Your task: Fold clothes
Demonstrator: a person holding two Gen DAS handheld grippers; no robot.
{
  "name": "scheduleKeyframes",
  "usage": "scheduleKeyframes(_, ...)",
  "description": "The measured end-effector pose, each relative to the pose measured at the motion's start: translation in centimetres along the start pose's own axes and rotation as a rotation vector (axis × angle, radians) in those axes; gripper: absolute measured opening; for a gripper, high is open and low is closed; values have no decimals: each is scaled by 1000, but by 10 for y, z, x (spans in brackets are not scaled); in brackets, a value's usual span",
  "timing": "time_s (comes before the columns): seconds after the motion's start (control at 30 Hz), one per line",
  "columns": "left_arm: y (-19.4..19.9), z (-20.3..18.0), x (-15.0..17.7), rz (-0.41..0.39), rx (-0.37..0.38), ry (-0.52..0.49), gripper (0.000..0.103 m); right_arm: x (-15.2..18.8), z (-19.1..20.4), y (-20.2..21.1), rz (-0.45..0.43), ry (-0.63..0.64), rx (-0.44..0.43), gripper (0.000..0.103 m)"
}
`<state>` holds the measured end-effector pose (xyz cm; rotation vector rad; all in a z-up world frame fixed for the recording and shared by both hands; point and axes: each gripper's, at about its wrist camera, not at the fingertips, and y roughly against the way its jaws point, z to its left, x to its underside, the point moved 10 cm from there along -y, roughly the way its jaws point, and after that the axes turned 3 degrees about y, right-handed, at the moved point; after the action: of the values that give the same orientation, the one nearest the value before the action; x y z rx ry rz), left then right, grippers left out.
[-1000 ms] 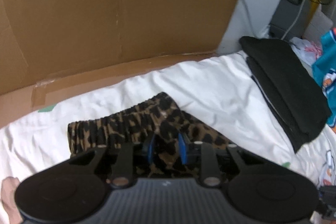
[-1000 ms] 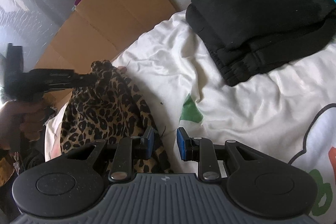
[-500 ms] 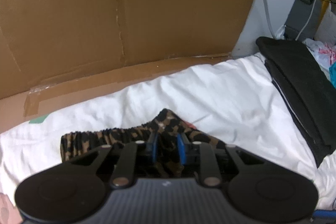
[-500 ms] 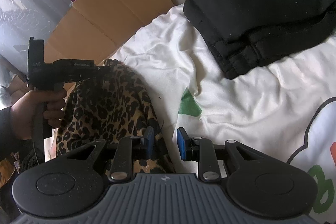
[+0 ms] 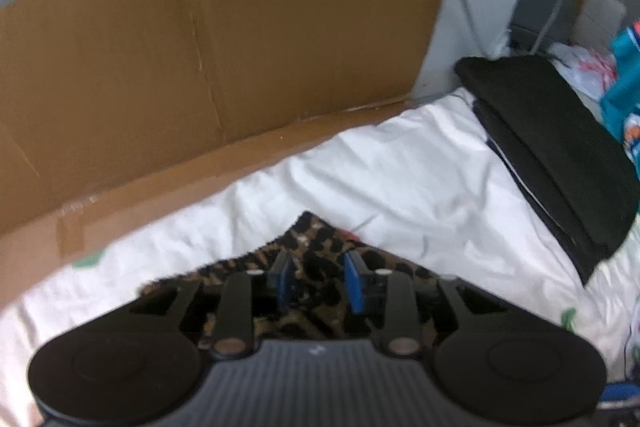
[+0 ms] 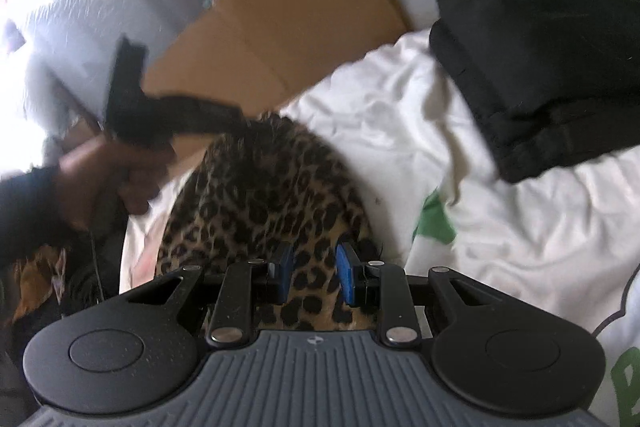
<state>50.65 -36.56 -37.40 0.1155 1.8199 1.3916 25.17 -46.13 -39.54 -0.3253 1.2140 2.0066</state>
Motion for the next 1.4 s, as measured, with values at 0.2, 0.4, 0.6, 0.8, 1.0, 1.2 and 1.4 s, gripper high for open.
scheduleKeyframes(0.2, 28, 20, 7, 20, -50, -81, 33, 6, -6, -4, 35, -19, 21, 26)
scheduleKeyframes(0.4, 39, 44, 35, 27, -86, -72, 33, 11, -13, -9, 68, -35, 43, 26)
scheduleKeyframes(0.6, 11, 56, 60, 44, -113, -33, 35, 16, -21, -13, 89, -37, 86, 28)
scheduleKeyframes(0.8, 3, 61, 67, 42, -112, -26, 37, 18, -25, -14, 99, -44, 103, 27)
scheduleKeyframes(1.0, 32, 58, 71, 52, -108, -26, 33, 18, -28, -14, 100, -55, 106, 27)
scheduleKeyframes(1.2, 49, 48, 88, 80, -78, -31, 32, 13, -29, -11, 82, -69, 98, 28)
scheduleKeyframes(1.4, 50, 45, 102, 105, -54, -27, 25, 10, -30, -7, 70, -77, 96, 28)
